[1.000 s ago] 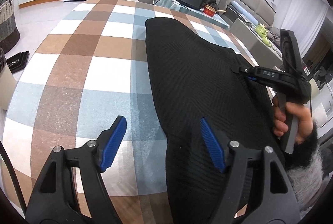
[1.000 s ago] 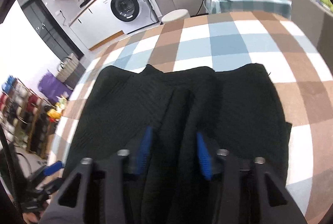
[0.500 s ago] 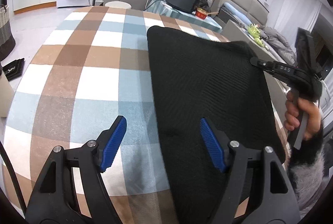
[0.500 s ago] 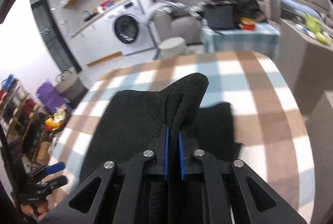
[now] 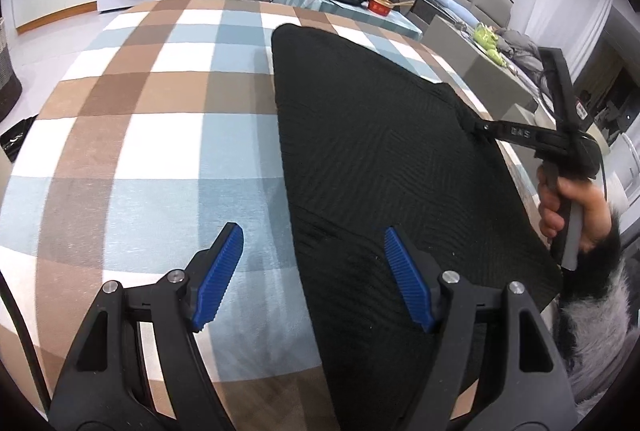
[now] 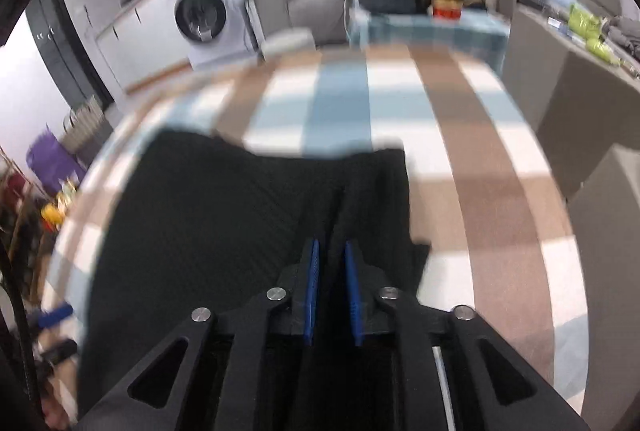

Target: Fold small clothes

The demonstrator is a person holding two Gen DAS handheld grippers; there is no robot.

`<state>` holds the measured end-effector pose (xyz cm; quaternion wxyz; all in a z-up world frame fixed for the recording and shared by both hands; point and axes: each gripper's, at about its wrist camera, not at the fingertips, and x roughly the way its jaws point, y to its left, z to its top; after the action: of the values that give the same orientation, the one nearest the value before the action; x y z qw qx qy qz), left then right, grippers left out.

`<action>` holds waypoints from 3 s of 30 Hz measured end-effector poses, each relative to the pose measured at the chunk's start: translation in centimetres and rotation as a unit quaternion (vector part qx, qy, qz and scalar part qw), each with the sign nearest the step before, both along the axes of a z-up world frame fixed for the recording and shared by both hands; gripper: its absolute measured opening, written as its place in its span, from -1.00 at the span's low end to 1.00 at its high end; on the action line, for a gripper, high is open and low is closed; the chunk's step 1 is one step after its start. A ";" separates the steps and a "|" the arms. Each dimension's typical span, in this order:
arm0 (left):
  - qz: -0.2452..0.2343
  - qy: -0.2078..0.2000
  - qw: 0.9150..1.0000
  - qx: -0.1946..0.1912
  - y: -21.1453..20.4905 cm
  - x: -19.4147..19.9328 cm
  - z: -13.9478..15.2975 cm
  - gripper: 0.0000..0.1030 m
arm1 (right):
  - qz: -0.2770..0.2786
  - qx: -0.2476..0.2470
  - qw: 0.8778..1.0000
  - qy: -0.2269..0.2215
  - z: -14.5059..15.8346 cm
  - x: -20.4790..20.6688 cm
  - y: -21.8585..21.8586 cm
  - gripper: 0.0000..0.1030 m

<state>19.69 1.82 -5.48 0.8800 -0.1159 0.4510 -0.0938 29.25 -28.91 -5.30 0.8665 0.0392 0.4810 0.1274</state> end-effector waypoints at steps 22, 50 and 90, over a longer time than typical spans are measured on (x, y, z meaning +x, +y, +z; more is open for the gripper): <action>-0.015 0.005 1.000 -0.002 -0.8 0.0 0.0 0.38 | -0.027 0.039 0.999 0.012 -0.7 -7.2 -2.2 -0.89; -0.035 0.017 0.999 0.000 -1.7 -0.6 -0.6 0.38 | 0.022 0.024 0.999 0.036 0.9 -16.9 -1.1 -0.56; 0.038 -0.087 0.992 0.085 3.1 2.6 2.4 0.57 | 0.018 0.028 0.995 -0.094 3.6 -10.2 1.9 0.65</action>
<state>22.33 4.93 -3.06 0.9255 -0.0494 0.3742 -0.0320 19.03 -26.99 -1.71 0.9040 0.0421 0.3944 0.1596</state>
